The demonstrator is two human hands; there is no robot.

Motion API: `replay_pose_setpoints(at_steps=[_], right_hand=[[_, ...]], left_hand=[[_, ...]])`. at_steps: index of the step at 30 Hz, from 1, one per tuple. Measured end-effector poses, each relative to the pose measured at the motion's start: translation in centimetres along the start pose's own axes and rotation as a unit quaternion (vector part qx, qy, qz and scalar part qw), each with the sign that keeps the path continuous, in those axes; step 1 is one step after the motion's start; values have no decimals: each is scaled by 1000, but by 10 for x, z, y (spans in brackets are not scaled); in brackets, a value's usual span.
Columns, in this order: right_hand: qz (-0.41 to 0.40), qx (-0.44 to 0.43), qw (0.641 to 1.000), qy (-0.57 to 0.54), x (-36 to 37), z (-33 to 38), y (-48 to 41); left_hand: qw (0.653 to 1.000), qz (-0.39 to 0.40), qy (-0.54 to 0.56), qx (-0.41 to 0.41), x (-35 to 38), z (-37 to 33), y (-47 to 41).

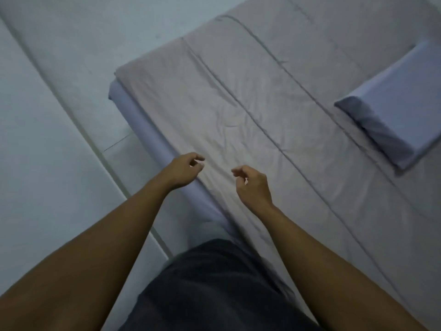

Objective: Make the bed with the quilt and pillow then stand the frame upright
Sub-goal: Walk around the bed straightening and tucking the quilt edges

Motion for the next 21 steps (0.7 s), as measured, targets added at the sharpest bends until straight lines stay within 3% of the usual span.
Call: replay_pose_setpoints(at_steps=[4,12,21], right_hand=[[34,-32,999,-10,50,33,-44],[95,-39,995,-13,140,97,-118],[108,5,993,53,206,151,-213]], left_hand=[[997,-54,46,-14,-57,36,-2],[994,-85,42,-57,-155,112,-42],[996,-57,22,-68,-273,154,-146]])
Point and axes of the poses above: each hand's wrist, its own y-axis away from the middle knuckle, its own x-axis out of the palm, z = x × y, the point moved 6 cm from there along -y, towards the middle knuckle, and after that the axes turned 1 degree about z, right-handed, at the moved point
